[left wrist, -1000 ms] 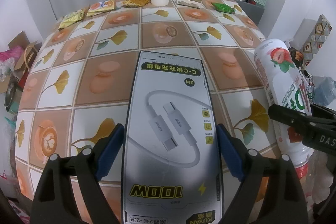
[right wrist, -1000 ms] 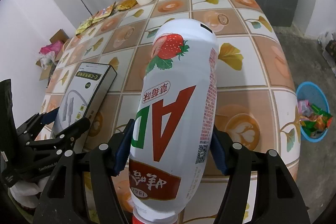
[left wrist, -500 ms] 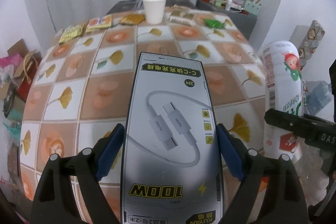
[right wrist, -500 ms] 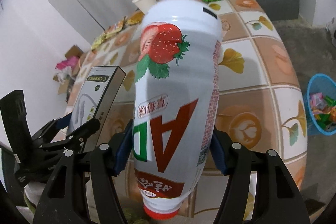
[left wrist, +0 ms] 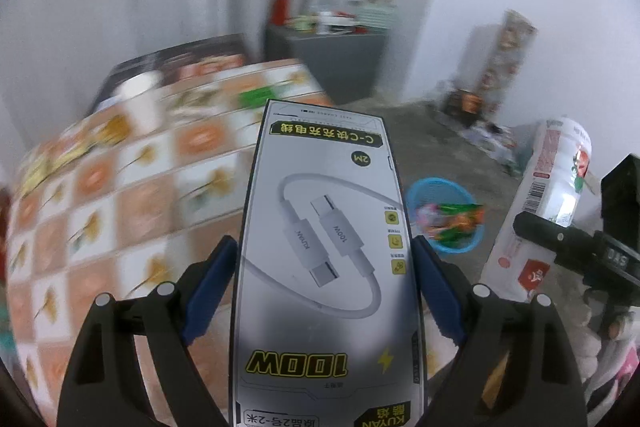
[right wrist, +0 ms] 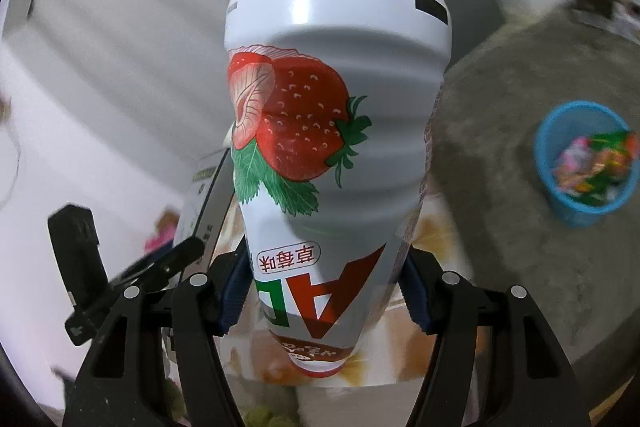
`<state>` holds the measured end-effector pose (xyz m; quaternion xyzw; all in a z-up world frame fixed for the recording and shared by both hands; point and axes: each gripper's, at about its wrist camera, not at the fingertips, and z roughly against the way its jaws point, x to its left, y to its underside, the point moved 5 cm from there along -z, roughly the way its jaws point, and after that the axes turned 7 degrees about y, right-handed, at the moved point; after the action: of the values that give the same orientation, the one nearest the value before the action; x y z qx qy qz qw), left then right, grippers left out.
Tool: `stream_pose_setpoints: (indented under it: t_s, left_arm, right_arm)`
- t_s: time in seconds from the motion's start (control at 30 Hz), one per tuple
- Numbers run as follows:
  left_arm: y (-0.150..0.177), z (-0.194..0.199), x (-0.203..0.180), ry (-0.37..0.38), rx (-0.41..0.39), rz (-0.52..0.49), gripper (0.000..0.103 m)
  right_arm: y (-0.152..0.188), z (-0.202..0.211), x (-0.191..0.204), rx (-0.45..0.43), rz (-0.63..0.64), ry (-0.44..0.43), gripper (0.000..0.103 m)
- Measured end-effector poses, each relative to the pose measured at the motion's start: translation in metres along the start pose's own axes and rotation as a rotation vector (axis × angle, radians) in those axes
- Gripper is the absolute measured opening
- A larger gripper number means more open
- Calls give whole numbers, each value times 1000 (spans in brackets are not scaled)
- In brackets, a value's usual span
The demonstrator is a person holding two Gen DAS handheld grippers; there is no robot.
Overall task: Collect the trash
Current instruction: 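Carry the box with the left gripper while the right carries the bottle to the wastebasket, then open both grippers over the blue wastebasket to drop the box and bottle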
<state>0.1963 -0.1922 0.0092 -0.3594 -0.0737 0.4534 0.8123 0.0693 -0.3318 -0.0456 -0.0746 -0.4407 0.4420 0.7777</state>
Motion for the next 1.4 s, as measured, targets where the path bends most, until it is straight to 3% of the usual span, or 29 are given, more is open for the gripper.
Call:
stream_pose_setpoints:
  t_s: [0.1,0.23,0.43,0.57,0.77,0.9,0.97,1.07,1.2,1.4]
  left_arm:
    - [-27,-31,-41,89,32,-52,85]
    - [-52,-85,-92,168,106,-109,85]
    - [-63,-172,-155,234,239,-181,85]
    - [-70,-228,-183,230,294,-213,85]
    - [-75,-303,-202,219,369,-202,85]
    - [-84,-348,-208,212,377,-174,85]
    - [-87,-370,-210,196,378,-159,86]
    - [-85,-401,-211,189,393,-135,86]
    - [-76,-411,-212,240,408,-87,87]
    - [-77,-405,-216,307,391,-57,87]
  right_arm:
    - [-18,28,-53,-72,-109,61,61]
    - [-28,37,-120,-93,-240,145,61]
    - [-38,4,-192,-34,-410,137,61]
    - [-55,-32,-233,8,-507,107,61]
    - [-68,-83,-281,62,-616,105,61]
    - [-75,-111,-309,72,-684,98,63]
    - [-81,-131,-332,63,-735,99,77]
    - [-74,-149,-365,42,-799,162,80]
    - [-48,-152,-379,40,-887,183,80]
    - [-40,-124,-383,7,-858,198,80]
